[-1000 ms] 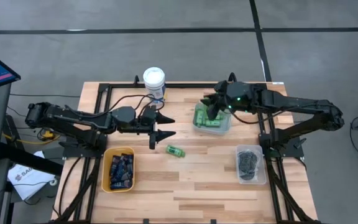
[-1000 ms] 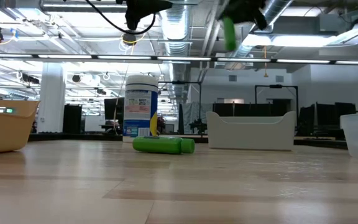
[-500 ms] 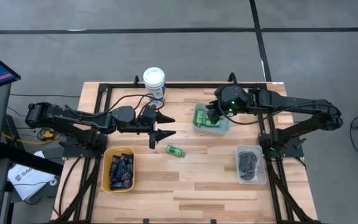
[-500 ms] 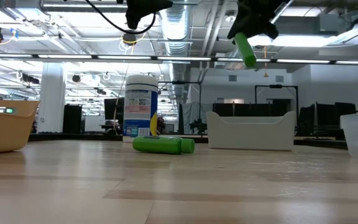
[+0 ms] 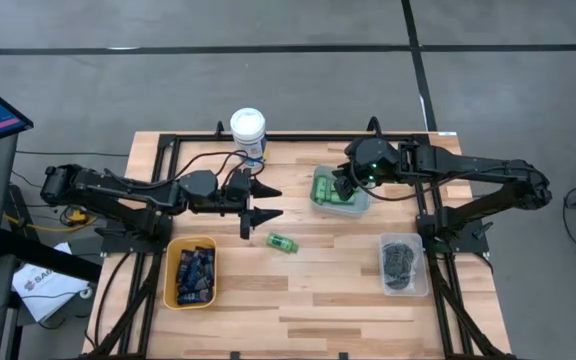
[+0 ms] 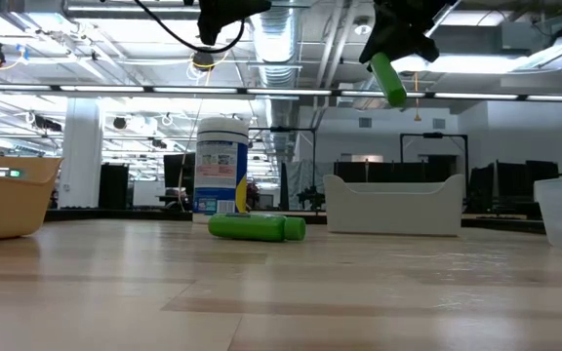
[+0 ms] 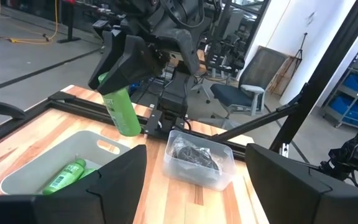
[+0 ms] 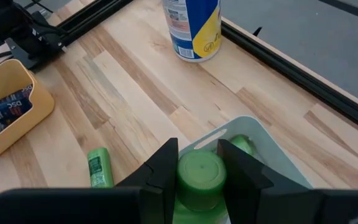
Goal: Pick & Place Travel size toiletries
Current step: Put the green shampoo into the gray bin
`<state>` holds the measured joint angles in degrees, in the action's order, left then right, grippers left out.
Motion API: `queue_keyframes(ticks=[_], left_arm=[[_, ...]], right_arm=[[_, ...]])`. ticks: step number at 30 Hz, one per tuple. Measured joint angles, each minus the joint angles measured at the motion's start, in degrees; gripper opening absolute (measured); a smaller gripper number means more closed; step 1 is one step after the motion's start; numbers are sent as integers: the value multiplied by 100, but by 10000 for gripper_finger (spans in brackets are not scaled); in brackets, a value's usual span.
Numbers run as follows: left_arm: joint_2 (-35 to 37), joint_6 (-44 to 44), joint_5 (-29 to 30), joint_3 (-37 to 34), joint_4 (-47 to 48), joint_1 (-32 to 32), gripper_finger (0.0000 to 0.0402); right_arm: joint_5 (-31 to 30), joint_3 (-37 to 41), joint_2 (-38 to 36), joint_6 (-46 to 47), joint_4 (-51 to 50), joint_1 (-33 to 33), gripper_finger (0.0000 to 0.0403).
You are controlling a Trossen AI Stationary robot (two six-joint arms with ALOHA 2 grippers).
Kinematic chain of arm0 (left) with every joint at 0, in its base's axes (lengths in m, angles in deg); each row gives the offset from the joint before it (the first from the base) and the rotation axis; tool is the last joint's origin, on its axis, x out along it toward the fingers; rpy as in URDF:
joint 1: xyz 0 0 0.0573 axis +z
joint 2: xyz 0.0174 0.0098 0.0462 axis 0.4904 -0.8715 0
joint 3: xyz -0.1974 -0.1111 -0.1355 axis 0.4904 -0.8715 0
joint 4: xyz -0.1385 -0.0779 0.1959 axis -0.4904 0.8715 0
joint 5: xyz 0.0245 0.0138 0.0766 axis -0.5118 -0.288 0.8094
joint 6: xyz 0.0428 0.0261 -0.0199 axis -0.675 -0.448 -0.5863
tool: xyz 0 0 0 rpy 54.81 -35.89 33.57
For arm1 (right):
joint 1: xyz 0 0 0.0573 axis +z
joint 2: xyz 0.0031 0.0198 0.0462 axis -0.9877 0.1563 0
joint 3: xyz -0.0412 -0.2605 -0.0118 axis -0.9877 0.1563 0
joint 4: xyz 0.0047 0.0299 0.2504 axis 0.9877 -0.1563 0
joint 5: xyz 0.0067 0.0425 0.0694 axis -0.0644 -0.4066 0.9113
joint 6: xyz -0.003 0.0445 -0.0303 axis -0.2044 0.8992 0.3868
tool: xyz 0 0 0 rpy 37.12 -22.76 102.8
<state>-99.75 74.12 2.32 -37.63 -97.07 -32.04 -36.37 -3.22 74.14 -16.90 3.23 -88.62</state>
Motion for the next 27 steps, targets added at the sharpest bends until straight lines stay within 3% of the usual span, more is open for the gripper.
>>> queue_keyframes(ticks=[10, 27], left_arm=[[0, -1, 1, 0, -33, 1, 270], [-2, -1, -1, -1, -35, 2, 270]], right_arm=[[130, 0, 0, 13, -60, 0, 87], [130, -1, 0, 254, -1030, -2, 87]])
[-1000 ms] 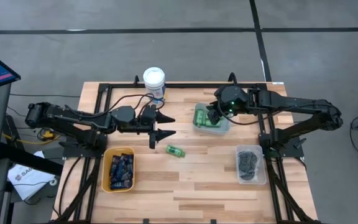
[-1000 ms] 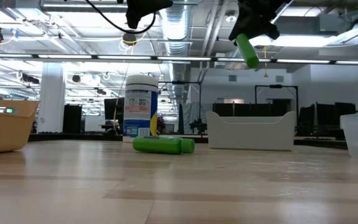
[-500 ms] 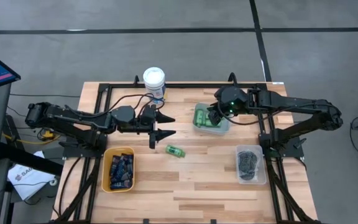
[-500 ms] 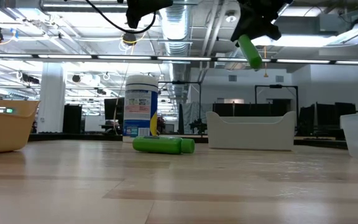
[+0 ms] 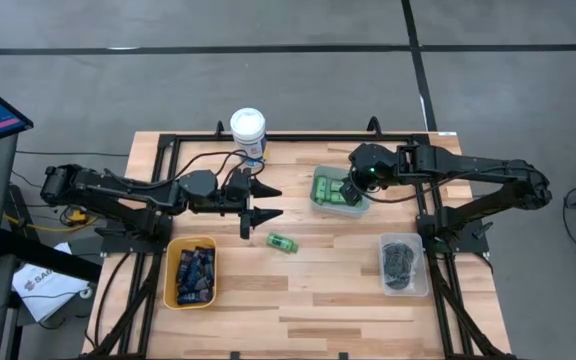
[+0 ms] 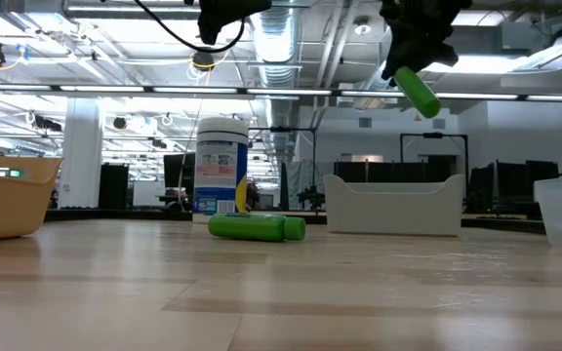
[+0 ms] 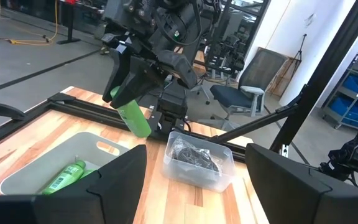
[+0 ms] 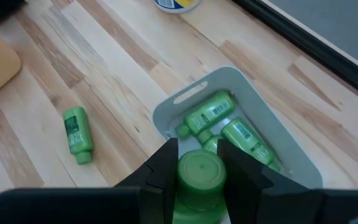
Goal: Pick & Place Travel size toiletries
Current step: Put the green shampoo into the gray bin
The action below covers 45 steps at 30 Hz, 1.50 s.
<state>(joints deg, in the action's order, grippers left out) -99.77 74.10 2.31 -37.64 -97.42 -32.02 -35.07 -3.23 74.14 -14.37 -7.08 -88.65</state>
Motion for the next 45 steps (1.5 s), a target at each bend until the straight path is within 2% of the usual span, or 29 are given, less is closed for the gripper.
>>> queue_keyframes(ticks=[8, 16, 20, 45], left_arm=[[0, 46, 0, -1, -9, 0, 270], [0, 1536, 0, -4, -127, -37, 270], [-2, 1947, 0, -4, -254, -37, 270], [-2, 1966, 2, -4, -433, -37, 270]], right_arm=[[0, -1, 0, 2, -27, 0, 87], [-2, -1, 0, 2, -211, 0, 87], [-46, -1, 0, 20, -321, 0, 88], [-155, -1, 0, 59, -449, -2, 88]])
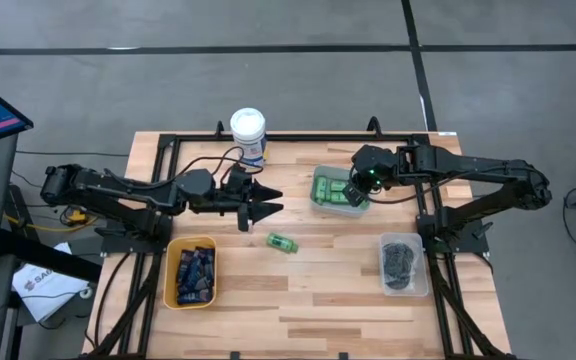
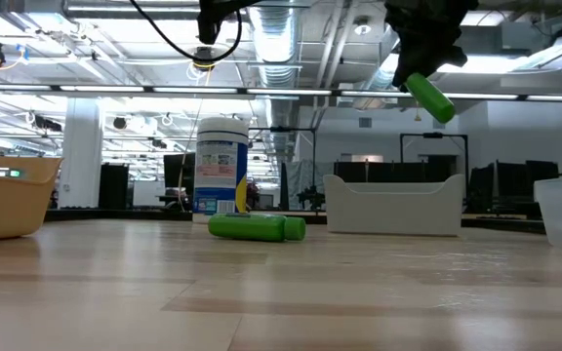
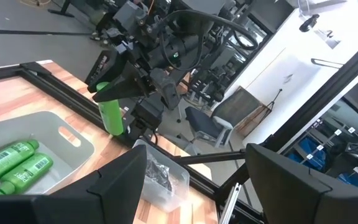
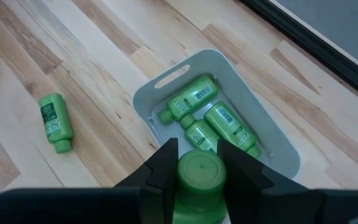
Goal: Pick & Place Travel size toiletries
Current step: Put the green shampoo into the gray bin
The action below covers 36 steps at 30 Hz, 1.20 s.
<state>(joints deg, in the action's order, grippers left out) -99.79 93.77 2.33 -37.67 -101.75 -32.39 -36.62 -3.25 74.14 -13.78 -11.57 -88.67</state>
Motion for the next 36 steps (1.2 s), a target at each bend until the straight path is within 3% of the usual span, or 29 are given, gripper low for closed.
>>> queue_keyframes(ticks=[19, 27, 36], left_arm=[[1524, -771, -323, 2, 59, 15, 270], [1604, -774, -945, 2, 100, -7, 270], [1593, -637, -1007, 2, 94, -7, 270]], right_arm=[[-17, -2, 0, -11, -53, 0, 88], [-13, -8, 108, 75, -442, 2, 88], [-9, -9, 706, -98, -504, 9, 88]])
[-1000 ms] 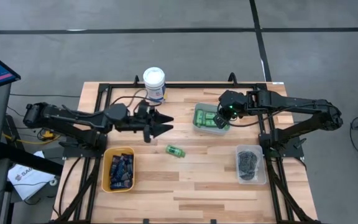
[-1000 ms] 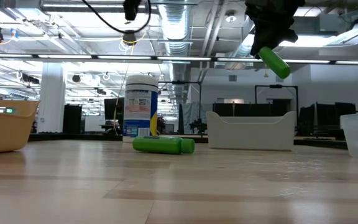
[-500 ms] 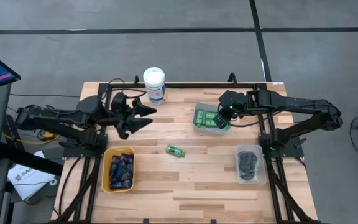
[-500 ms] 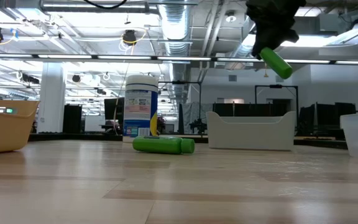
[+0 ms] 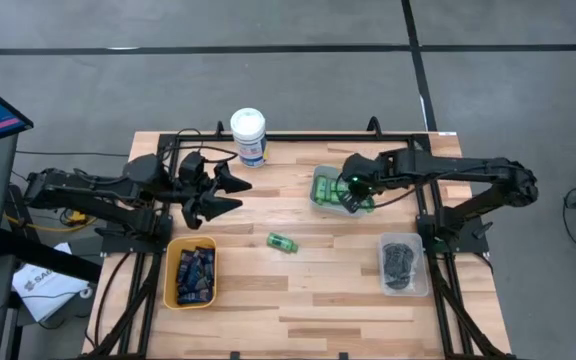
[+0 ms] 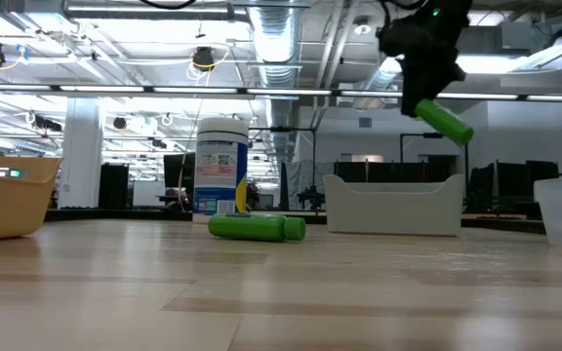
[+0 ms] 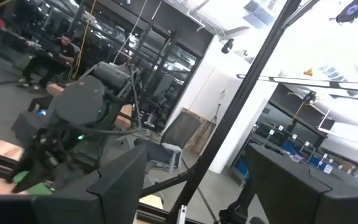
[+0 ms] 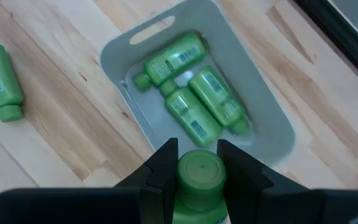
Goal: Pick & Place Travel size toiletries
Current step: Put the green shampoo into the gray bin
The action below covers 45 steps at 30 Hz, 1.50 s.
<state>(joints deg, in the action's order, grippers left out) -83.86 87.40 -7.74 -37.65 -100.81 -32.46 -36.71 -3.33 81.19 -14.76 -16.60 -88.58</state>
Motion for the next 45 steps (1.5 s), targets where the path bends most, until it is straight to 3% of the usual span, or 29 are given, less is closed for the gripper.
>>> queue_keyframes(ticks=[9, 22, 31, 35, 41, 45], left_arm=[[0, 186, 0, 0, 2, 0, 270], [0, 185, 0, 0, 0, 0, 270], [0, 186, -2, 0, 0, -2, 270], [0, 185, -4, 0, 0, -2, 270], [0, 184, -24, 0, 0, 0, 270], [0, -4, -306, 0, 0, 0, 270]], right_arm=[[9, 0, 759, -797, 610, -206, 88], [-35, 9, 1970, -1936, 695, -535, 88], [-176, 9, 2405, -2268, 665, -533, 92], [-173, 7, 2352, -2358, 797, -527, 123], [-116, -331, 2032, -2358, 674, -527, 219], [342, -835, 1768, -2091, 671, -408, 263]])
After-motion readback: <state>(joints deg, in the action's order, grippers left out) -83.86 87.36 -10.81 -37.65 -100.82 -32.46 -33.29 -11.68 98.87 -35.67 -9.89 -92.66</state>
